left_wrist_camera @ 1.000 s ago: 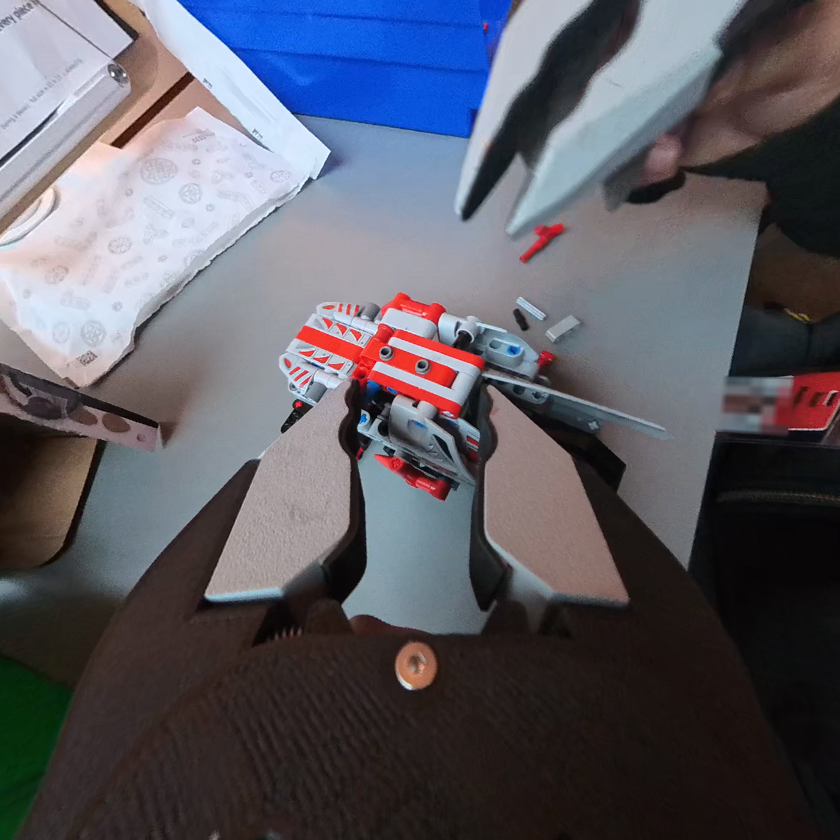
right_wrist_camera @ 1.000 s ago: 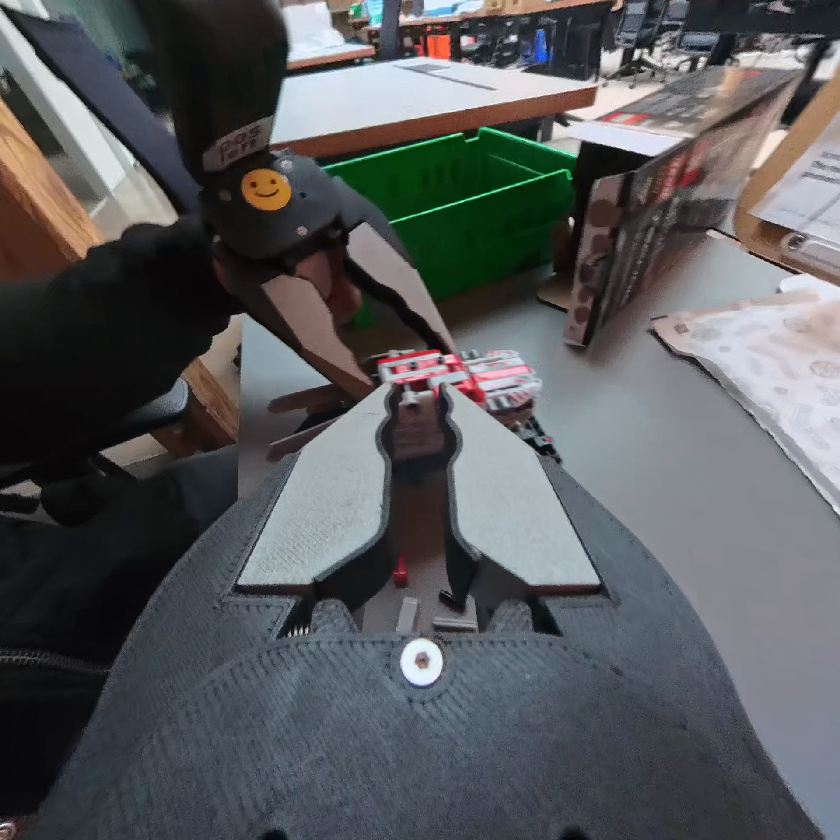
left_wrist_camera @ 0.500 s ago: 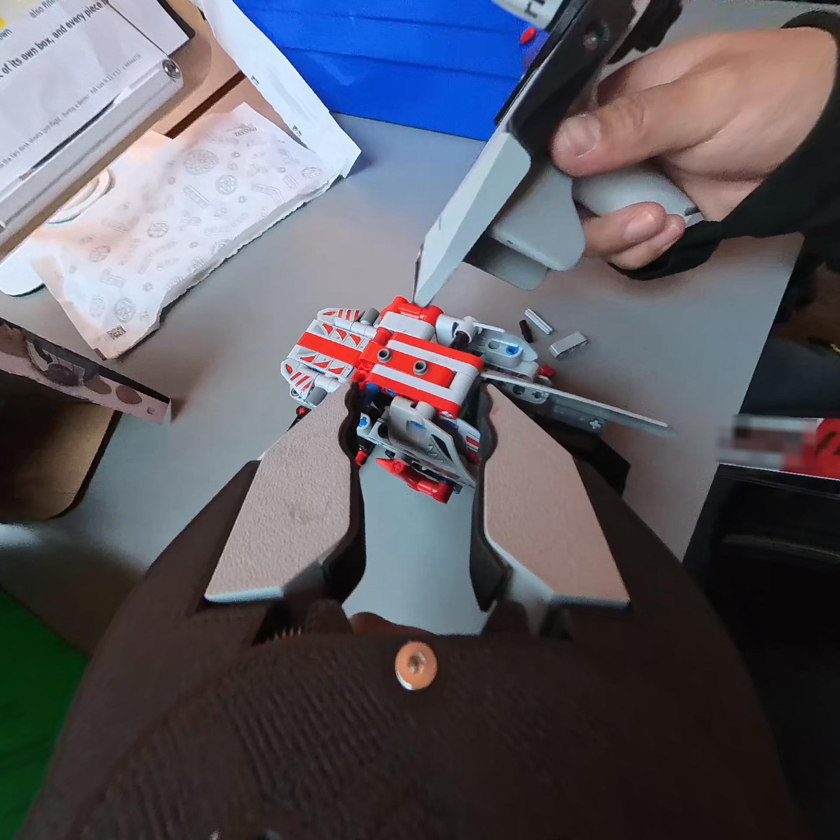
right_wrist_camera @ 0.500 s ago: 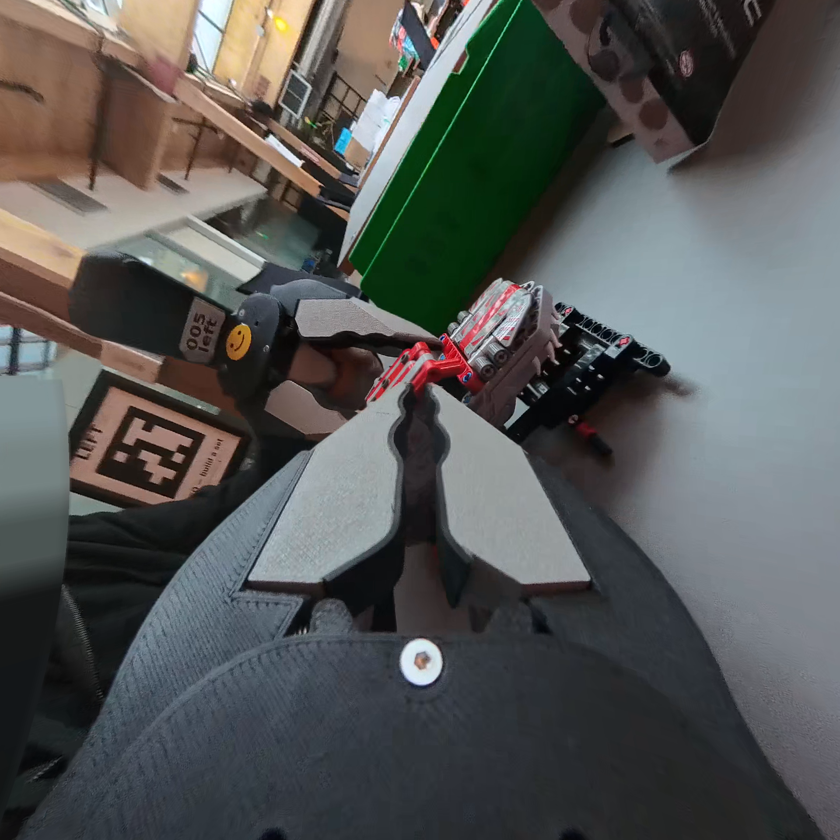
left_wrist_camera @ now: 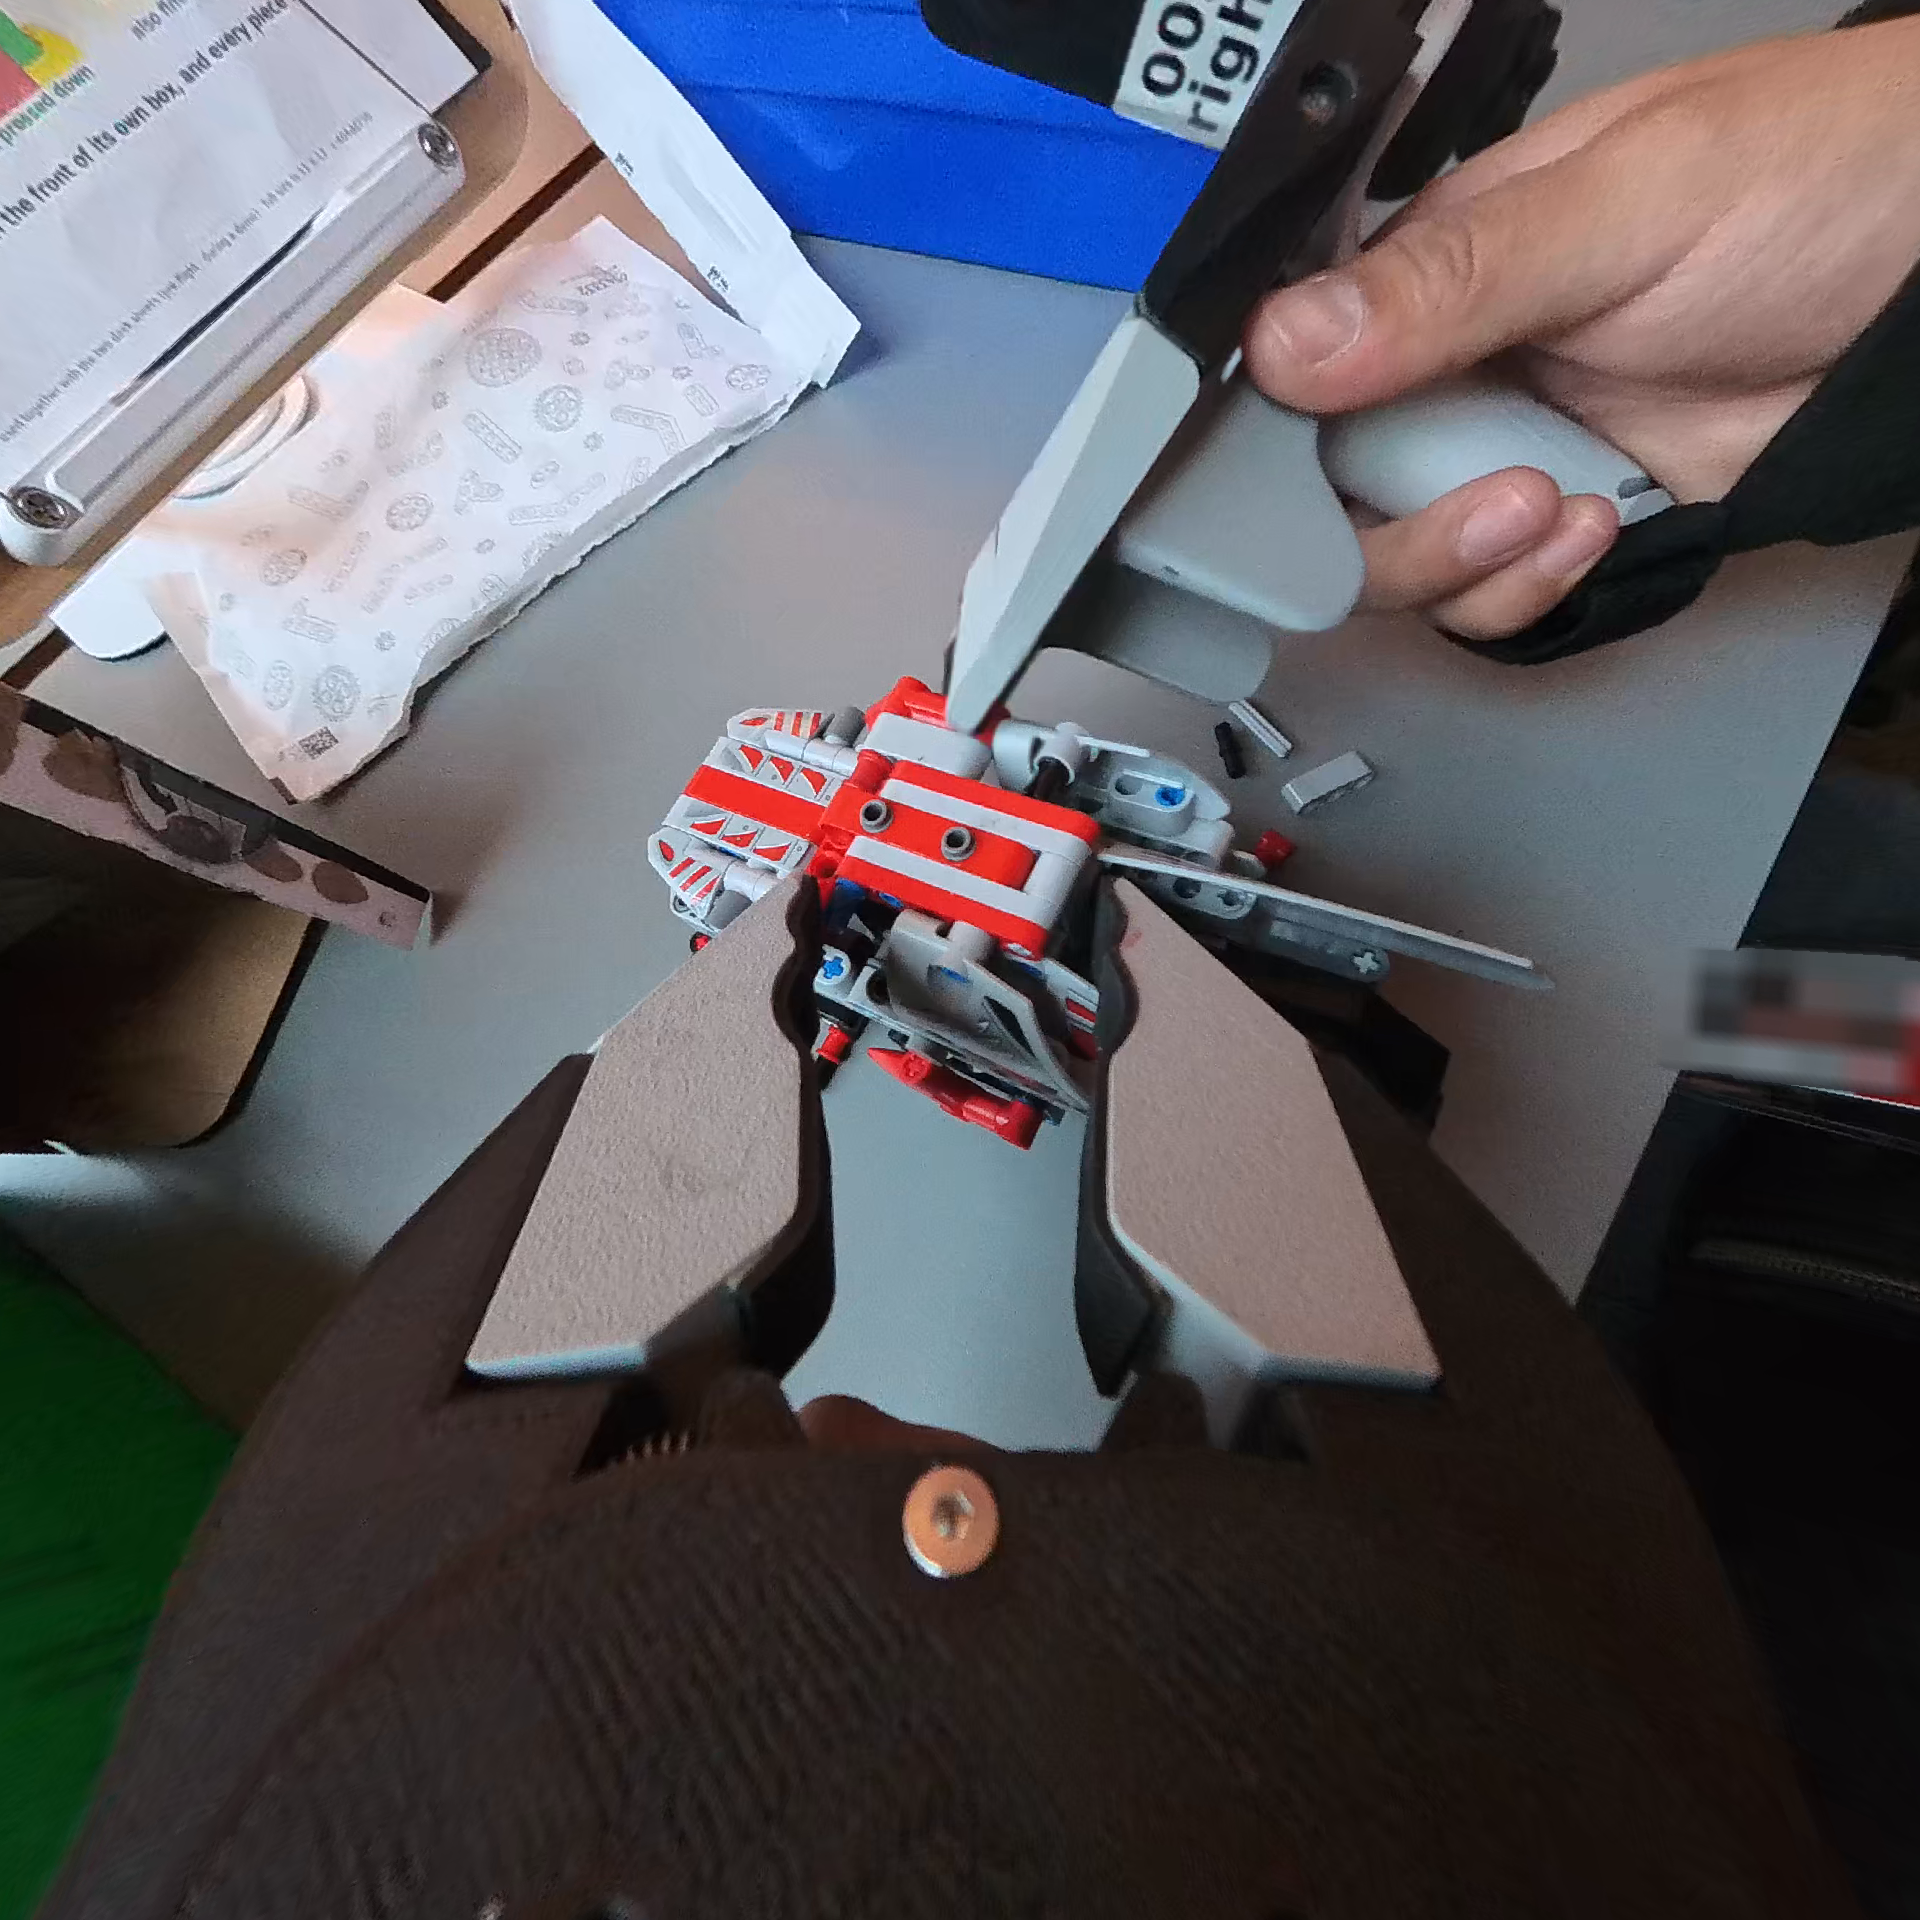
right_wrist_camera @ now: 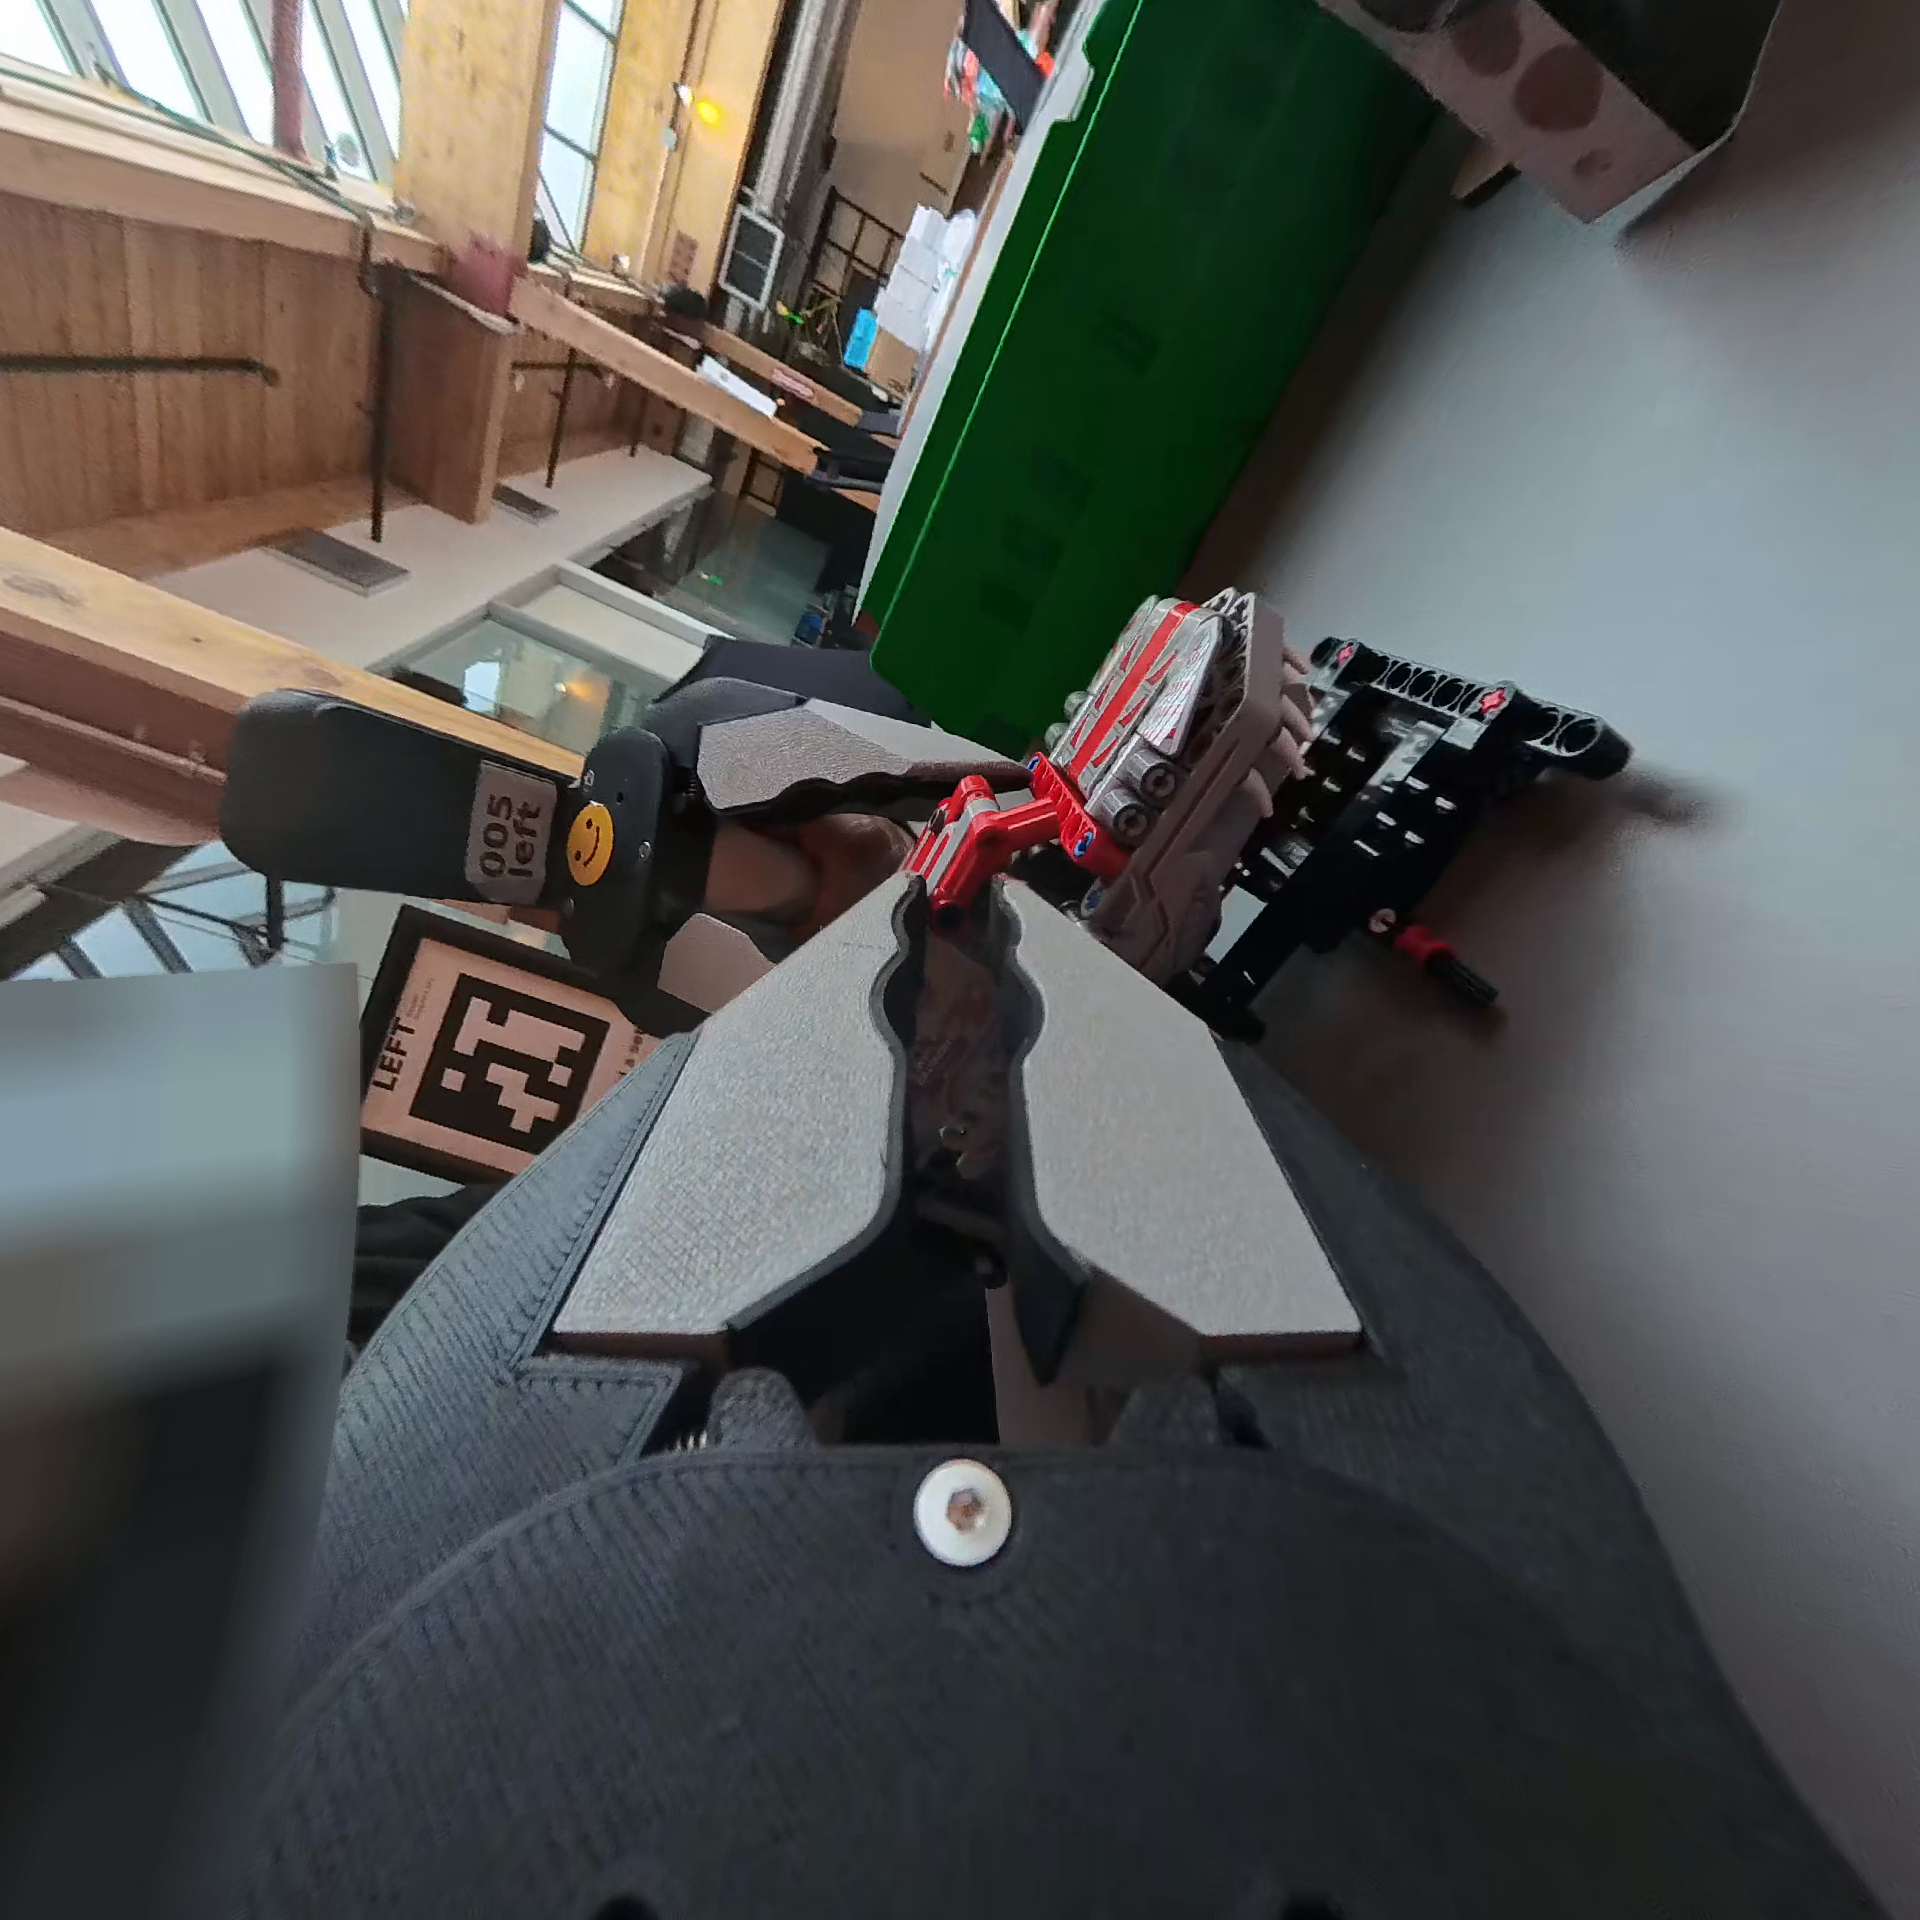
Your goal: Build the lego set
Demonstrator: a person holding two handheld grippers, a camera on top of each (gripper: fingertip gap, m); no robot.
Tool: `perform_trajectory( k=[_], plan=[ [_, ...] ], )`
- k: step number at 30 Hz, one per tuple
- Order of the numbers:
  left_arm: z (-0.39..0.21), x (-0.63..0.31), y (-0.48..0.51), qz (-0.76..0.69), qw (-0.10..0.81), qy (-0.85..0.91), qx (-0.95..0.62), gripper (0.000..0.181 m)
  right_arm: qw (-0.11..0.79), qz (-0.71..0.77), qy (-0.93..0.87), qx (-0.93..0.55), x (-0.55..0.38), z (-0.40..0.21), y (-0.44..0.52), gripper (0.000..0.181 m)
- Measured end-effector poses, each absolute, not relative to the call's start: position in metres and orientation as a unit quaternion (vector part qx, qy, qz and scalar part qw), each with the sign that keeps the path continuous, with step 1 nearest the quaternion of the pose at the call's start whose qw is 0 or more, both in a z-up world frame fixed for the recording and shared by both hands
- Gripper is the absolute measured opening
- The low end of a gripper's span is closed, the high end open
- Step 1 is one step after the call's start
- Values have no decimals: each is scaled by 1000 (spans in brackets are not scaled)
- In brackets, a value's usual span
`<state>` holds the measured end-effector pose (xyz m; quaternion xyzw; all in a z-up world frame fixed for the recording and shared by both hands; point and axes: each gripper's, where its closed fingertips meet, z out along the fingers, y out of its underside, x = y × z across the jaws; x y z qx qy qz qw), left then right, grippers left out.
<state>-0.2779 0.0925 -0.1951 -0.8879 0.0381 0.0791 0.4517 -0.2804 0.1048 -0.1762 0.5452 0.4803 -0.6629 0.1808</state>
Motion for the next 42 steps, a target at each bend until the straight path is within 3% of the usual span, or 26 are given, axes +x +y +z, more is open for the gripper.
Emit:
perform_trajectory(
  k=[26,36,42],
  plan=[
    [-196,-279,93,87,443,37,-891,50,178,-666,469,553,-285,-177,109,6],
    [-196,-278,92,80,438,43,-894,51,274,-638,455,557,-284,-177,106,7],
    [-196,-279,92,81,439,39,-894,51,264,-634,462,562,-286,-177,105,7]
  ],
)
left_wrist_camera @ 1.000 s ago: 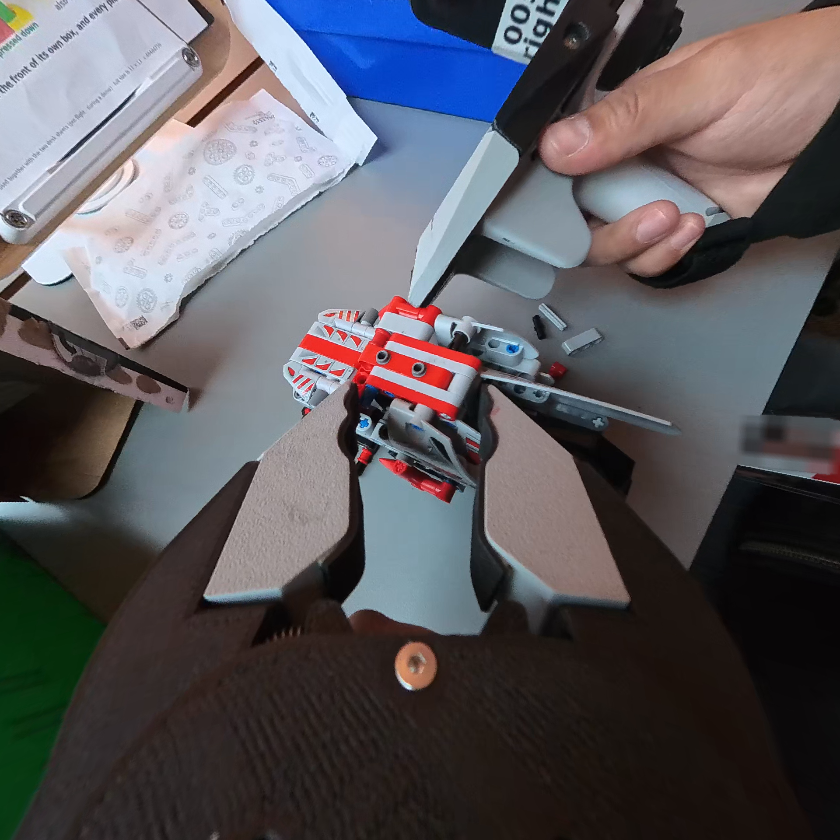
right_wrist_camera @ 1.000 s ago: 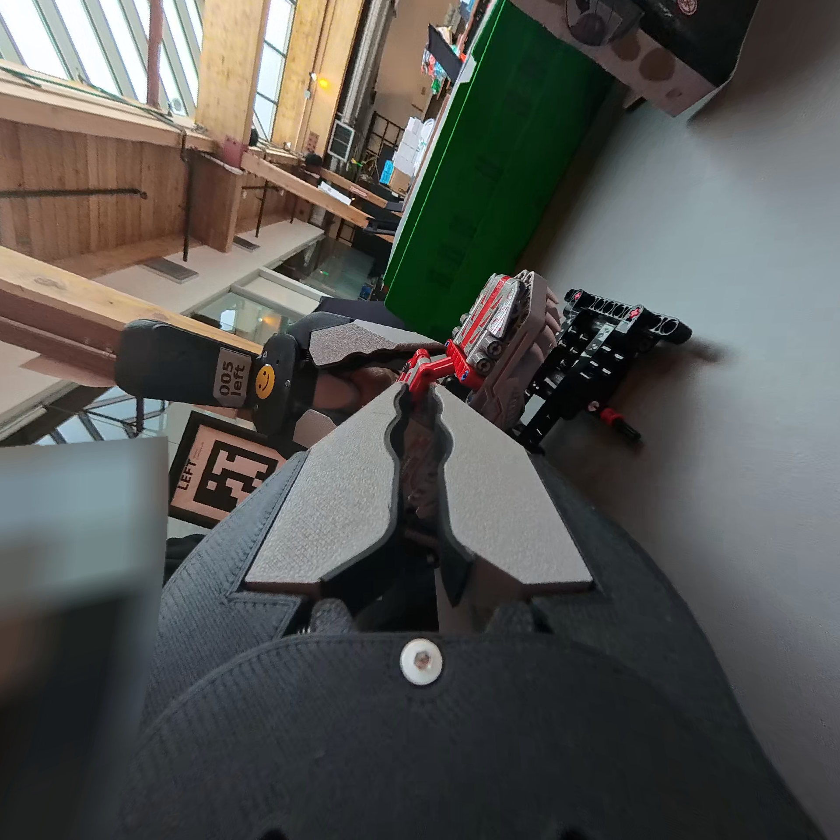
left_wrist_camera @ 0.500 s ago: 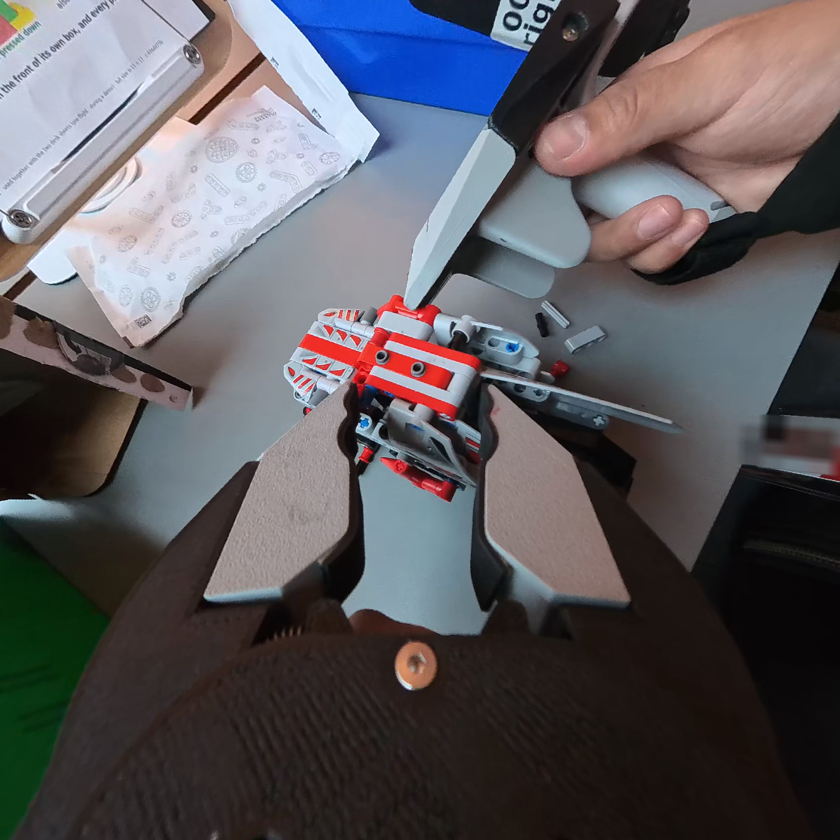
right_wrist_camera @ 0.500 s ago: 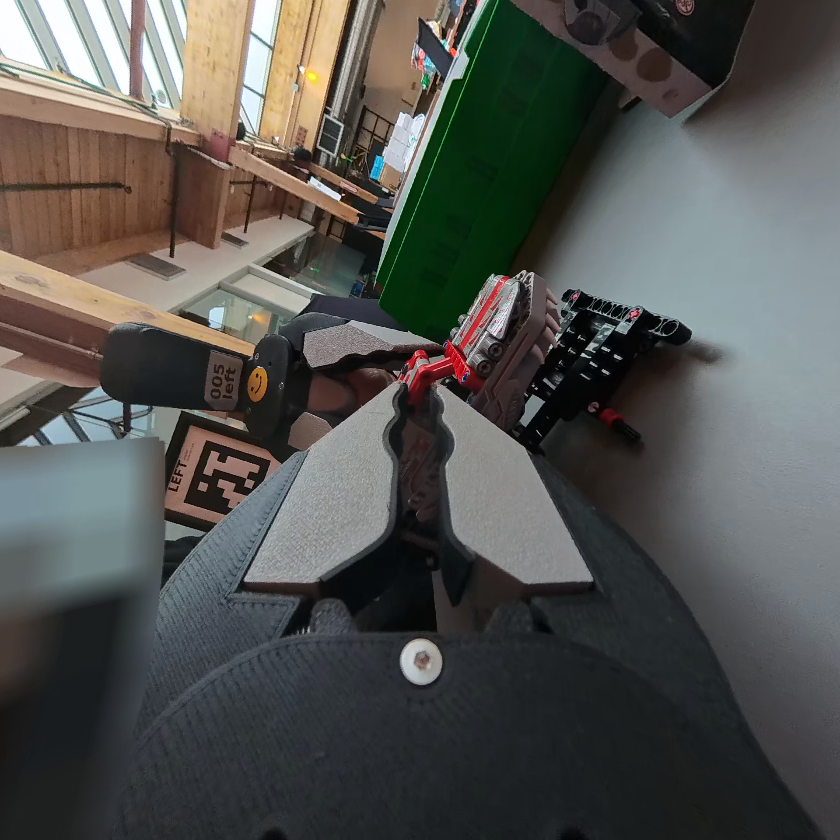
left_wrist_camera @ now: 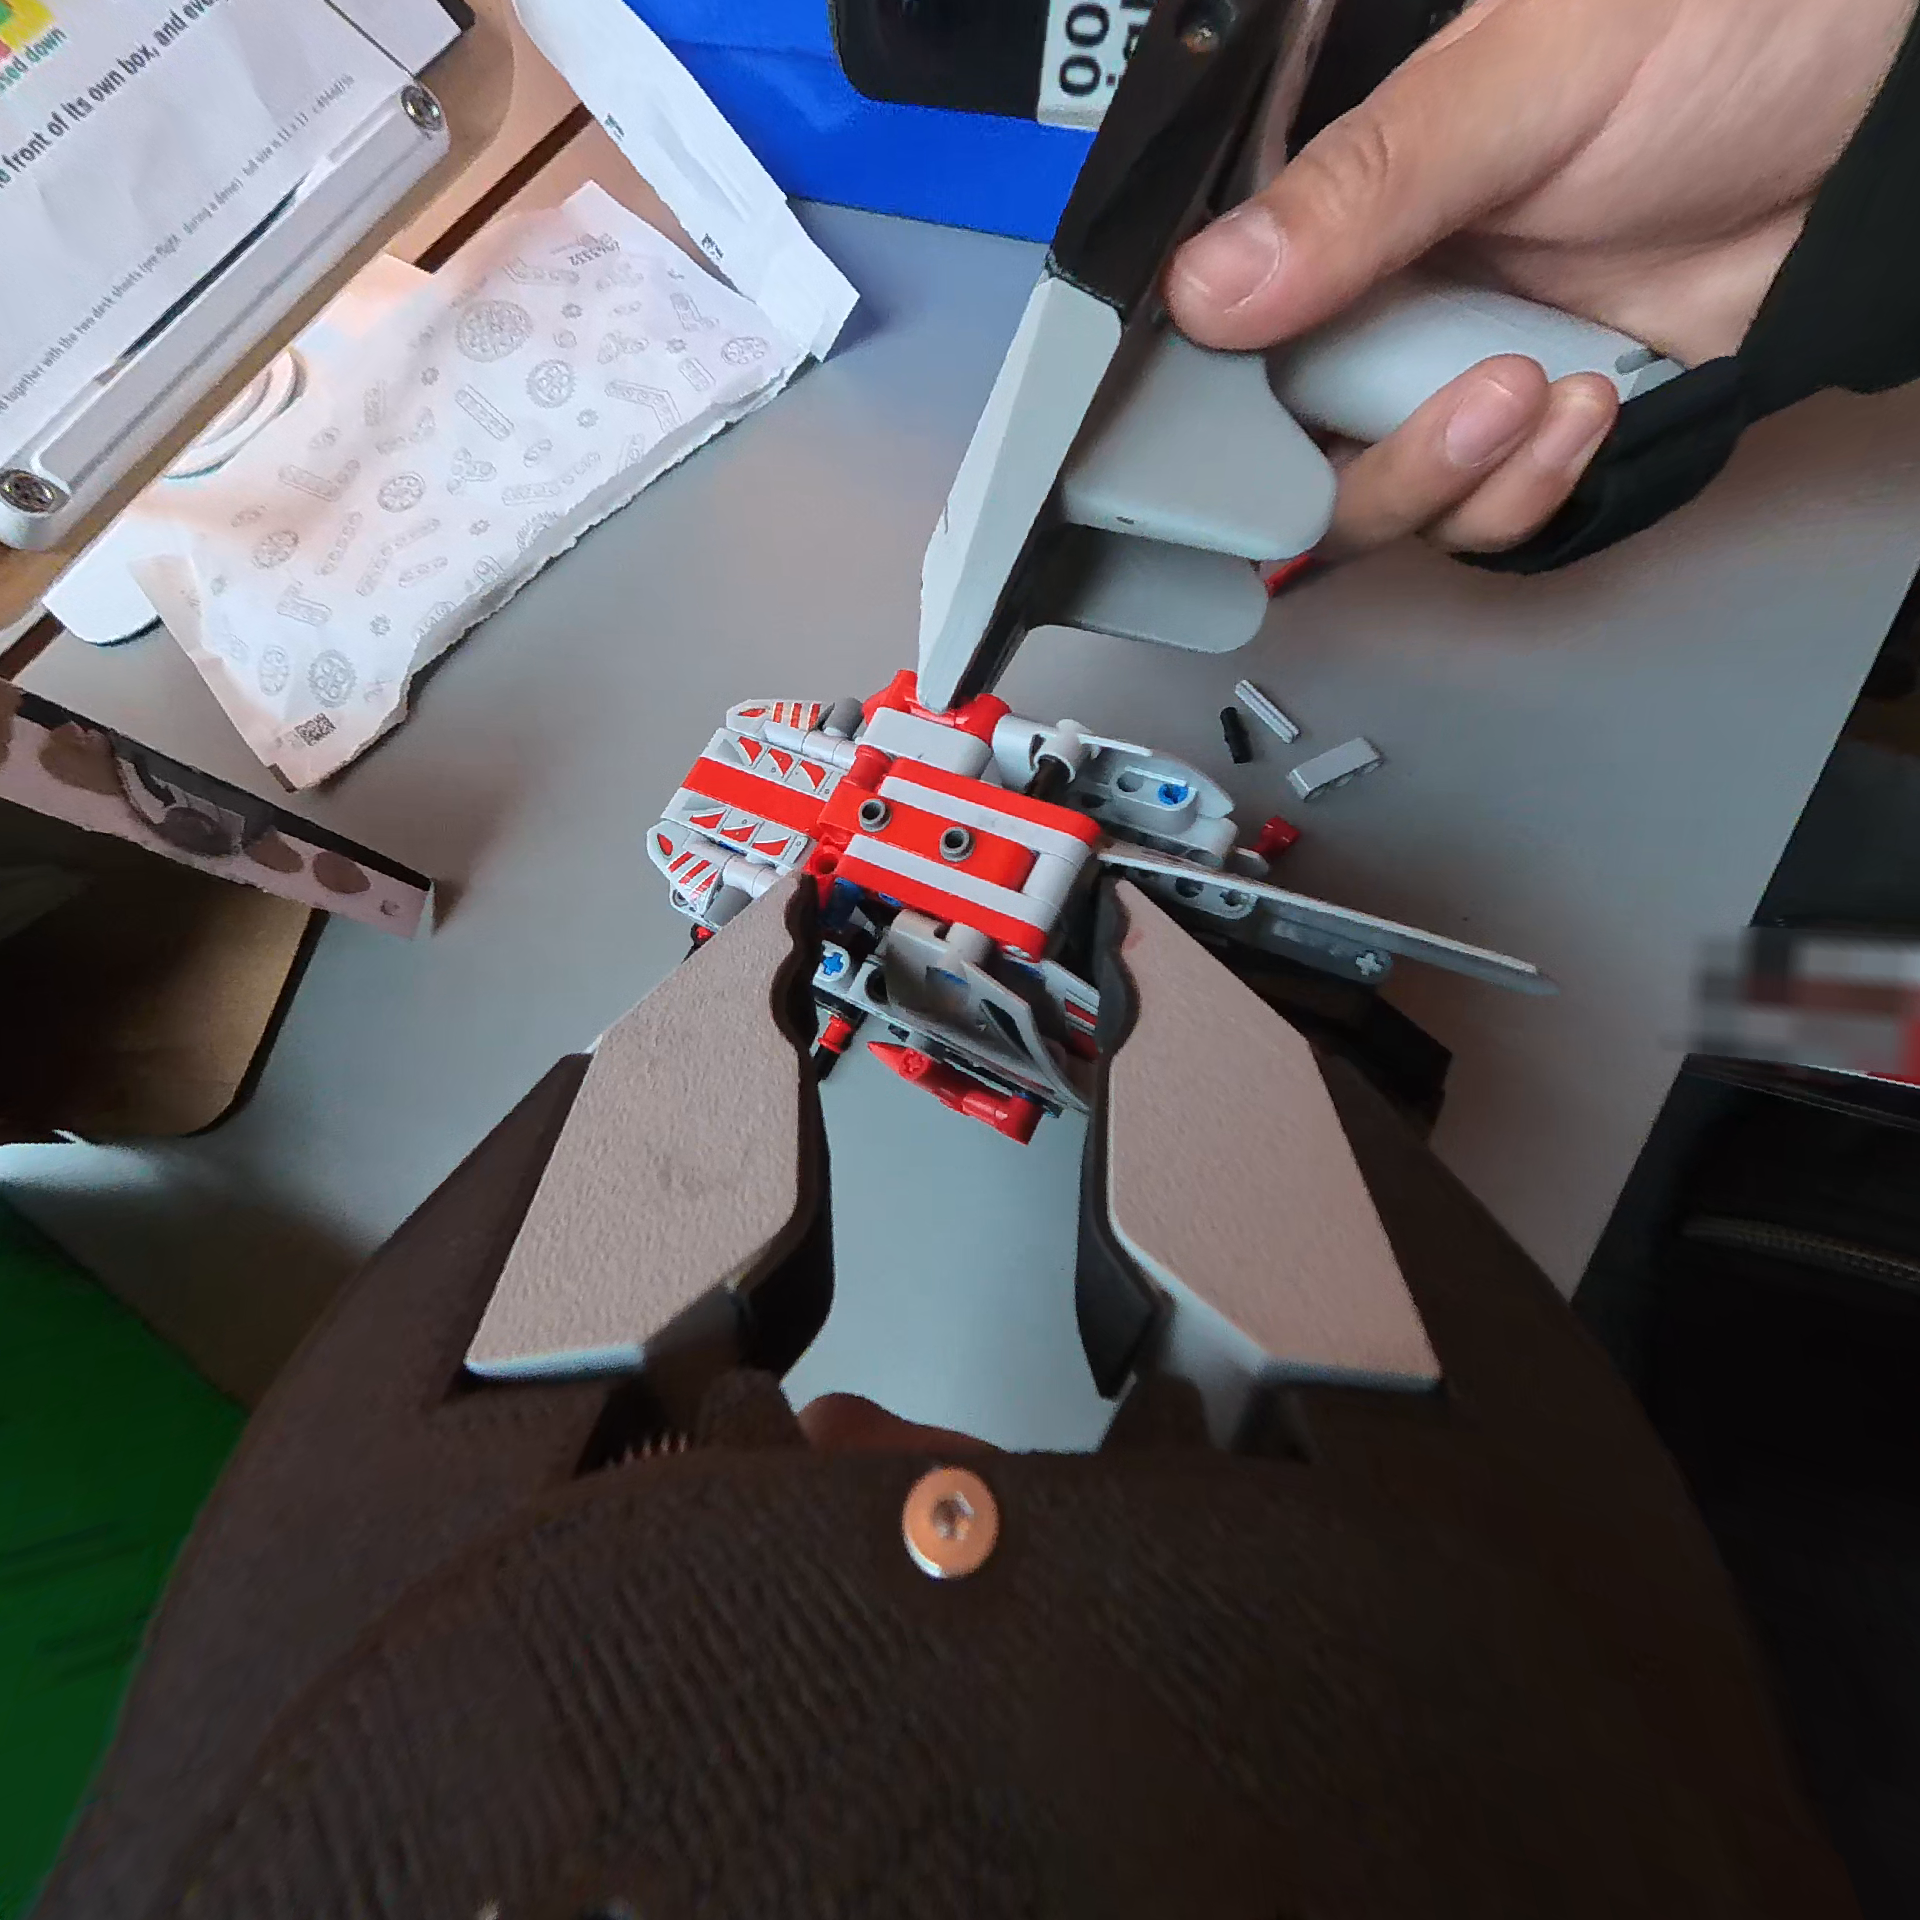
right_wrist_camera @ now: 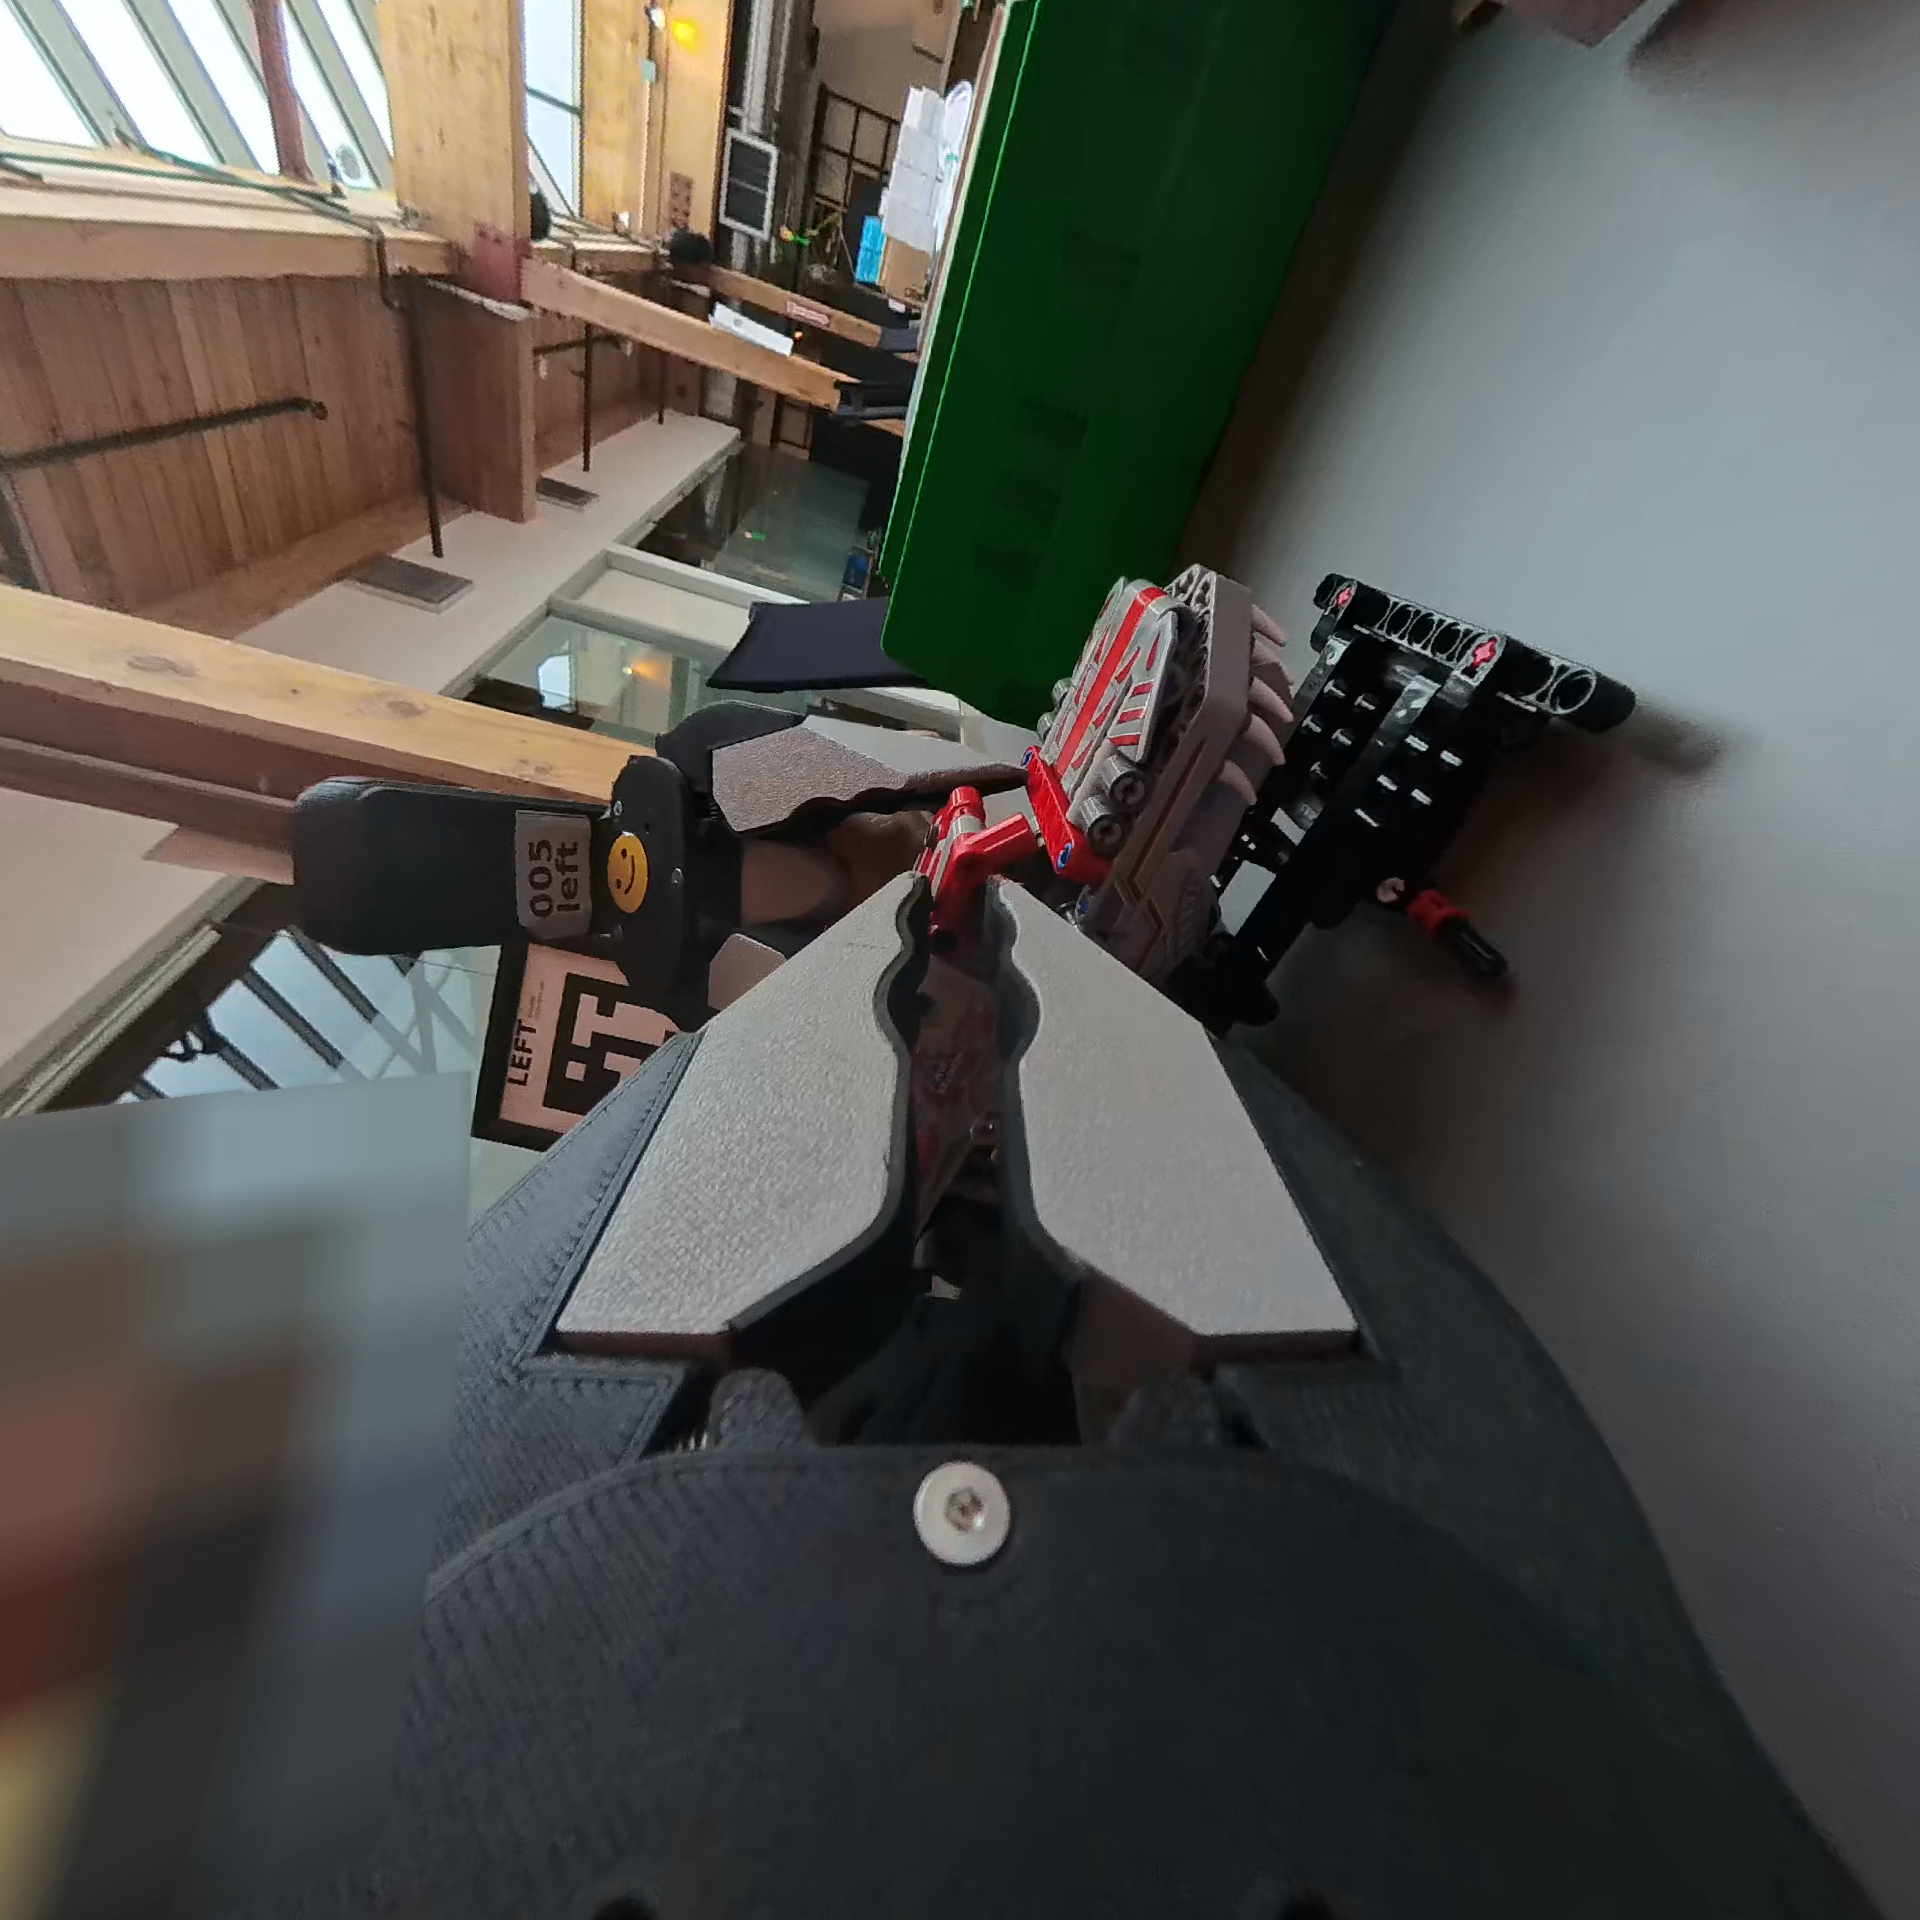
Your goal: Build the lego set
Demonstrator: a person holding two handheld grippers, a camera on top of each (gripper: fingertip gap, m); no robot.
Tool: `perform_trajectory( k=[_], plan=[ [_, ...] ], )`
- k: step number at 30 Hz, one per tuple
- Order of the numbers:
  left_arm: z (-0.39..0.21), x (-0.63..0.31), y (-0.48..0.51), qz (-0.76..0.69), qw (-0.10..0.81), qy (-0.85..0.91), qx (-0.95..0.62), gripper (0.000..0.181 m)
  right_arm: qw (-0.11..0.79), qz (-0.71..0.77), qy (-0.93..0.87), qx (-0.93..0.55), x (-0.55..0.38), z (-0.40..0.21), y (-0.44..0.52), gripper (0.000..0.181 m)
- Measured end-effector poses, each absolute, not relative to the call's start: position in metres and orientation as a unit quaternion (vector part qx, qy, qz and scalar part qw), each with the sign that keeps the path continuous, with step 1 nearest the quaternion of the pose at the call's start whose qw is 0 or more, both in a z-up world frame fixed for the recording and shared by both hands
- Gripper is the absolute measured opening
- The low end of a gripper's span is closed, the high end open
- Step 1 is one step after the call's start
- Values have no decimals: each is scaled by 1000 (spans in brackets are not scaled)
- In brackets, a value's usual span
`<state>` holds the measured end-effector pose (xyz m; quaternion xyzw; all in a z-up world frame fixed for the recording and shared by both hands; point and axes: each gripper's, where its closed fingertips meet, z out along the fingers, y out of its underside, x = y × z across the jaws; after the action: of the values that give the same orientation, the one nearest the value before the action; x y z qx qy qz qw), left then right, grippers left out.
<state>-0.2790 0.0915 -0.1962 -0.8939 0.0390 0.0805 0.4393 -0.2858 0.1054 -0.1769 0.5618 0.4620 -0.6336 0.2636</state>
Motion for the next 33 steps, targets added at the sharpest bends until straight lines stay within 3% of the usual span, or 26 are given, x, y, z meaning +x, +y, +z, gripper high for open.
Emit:
perform_trajectory(
  k=[10,20,33],
  plan=[
    [-196,-280,91,83,439,34,-894,51,280,-648,439,556,-287,-174,105,12],
    [-195,-281,92,102,437,49,-892,51,266,-649,445,557,-288,-176,105,6],
    [-195,-278,97,97,441,68,-890,48,188,-644,512,537,-287,-175,109,4]
  ],
)
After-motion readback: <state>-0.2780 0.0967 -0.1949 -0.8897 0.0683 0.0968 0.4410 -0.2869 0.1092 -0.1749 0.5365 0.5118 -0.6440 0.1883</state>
